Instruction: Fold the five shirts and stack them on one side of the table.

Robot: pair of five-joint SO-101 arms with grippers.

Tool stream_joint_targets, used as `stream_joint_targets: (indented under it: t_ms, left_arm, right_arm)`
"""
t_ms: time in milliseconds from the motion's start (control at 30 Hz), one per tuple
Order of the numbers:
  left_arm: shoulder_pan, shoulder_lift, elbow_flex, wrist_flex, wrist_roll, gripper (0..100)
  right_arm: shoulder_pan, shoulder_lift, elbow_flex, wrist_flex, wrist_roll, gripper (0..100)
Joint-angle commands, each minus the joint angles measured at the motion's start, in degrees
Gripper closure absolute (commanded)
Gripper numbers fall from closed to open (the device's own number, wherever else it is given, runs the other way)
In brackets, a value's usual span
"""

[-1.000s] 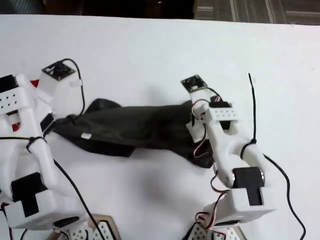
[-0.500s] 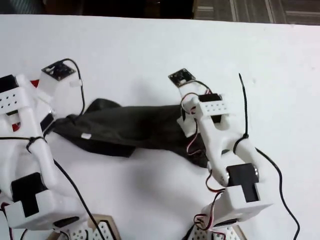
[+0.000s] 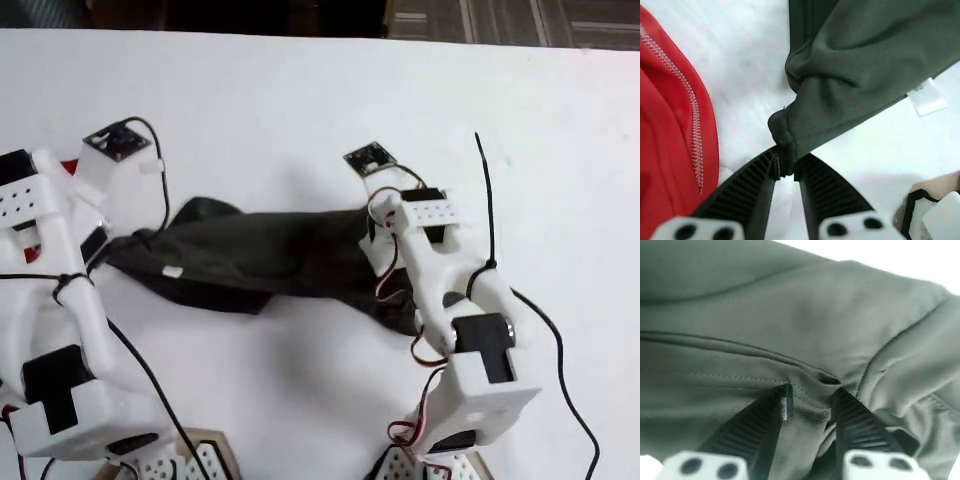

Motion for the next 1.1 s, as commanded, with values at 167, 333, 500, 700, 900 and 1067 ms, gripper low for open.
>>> stream_joint_targets:
  t_ms: [167, 333, 500, 700, 900, 1067]
  left_arm:
    - [0.2, -0.3, -0.2, -0.6, -0.2, 97]
    - [0.3, -0.5, -0.7, -0.4, 0.0, 97]
    - [2.3, -0.6, -6.1, 4.5, 0.2, 97]
    - [4.0, -0.6, -21.8, 9.5, 6.6, 97]
    - [3.7, -0.7, -27.8, 9.7, 8.3, 97]
    - [4.0, -0.3, -18.5, 9.6, 6.7, 97]
  right_arm:
    - [0.7, -9.4, -0.9, 0.9, -0.3, 98.1]
    - [0.7, -22.0, -0.9, 4.8, -0.3, 98.0]
    - [0.7, -34.2, -1.0, 7.1, -0.3, 98.0]
    - [0.7, -46.9, -1.0, 6.9, -0.1, 98.0]
    - [1.7, -47.4, 1.6, 8.7, -0.2, 97.9]
    - [1.4, -44.6, 8.9, 6.5, 0.2, 97.9]
